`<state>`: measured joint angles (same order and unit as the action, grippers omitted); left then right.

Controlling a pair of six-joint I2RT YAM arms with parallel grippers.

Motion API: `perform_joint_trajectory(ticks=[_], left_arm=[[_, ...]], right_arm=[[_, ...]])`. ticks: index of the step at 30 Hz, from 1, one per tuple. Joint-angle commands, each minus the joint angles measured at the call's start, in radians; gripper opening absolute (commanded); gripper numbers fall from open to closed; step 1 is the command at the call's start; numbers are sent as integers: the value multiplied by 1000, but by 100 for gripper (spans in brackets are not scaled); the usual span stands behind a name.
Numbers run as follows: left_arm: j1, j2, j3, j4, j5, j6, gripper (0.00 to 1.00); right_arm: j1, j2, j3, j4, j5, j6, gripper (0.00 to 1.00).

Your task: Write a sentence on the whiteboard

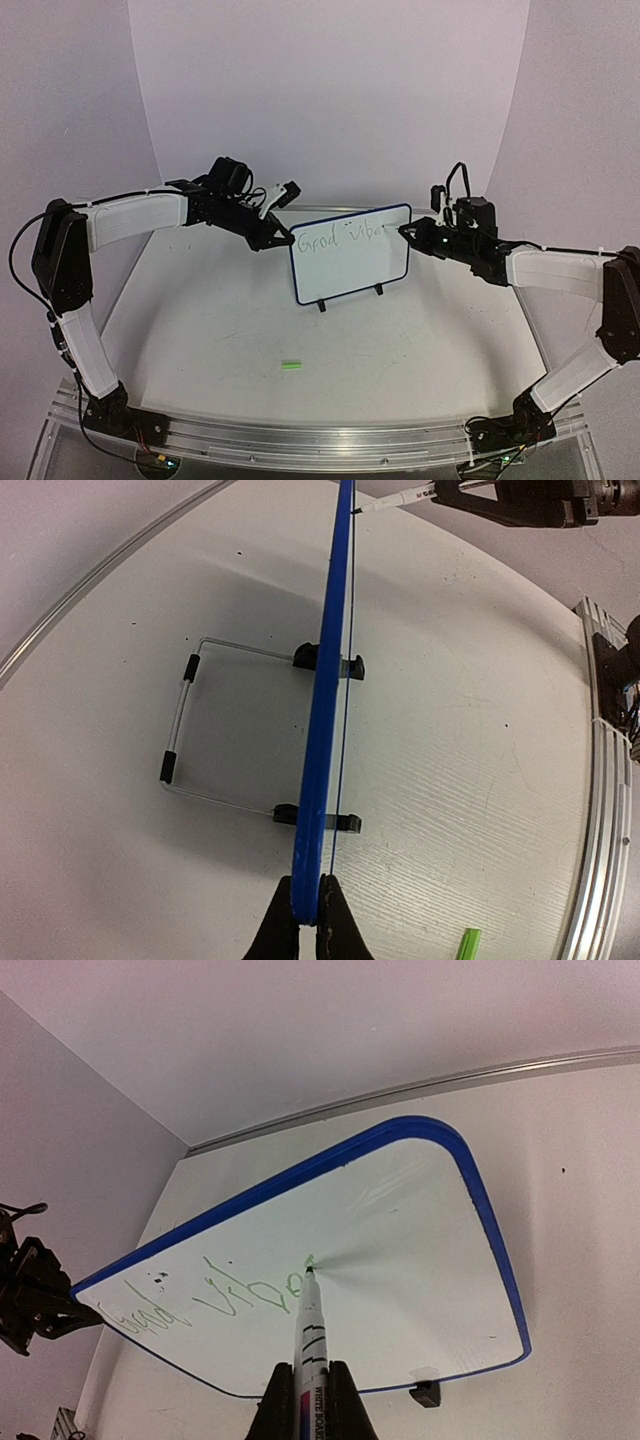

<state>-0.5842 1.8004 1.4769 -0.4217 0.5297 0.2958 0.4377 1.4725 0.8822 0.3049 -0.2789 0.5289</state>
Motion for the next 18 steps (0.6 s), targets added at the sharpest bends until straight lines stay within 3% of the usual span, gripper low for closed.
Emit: perform_joint_trajectory(ticks=[1,18], left_arm=[[6,-18,-12,-26,-83,56,0],[6,-19,-14,-26,-85,56,0]], right_arm=[[-3,21,15,4,16,3,0],[-3,-8,-7,-5,90,14,0]])
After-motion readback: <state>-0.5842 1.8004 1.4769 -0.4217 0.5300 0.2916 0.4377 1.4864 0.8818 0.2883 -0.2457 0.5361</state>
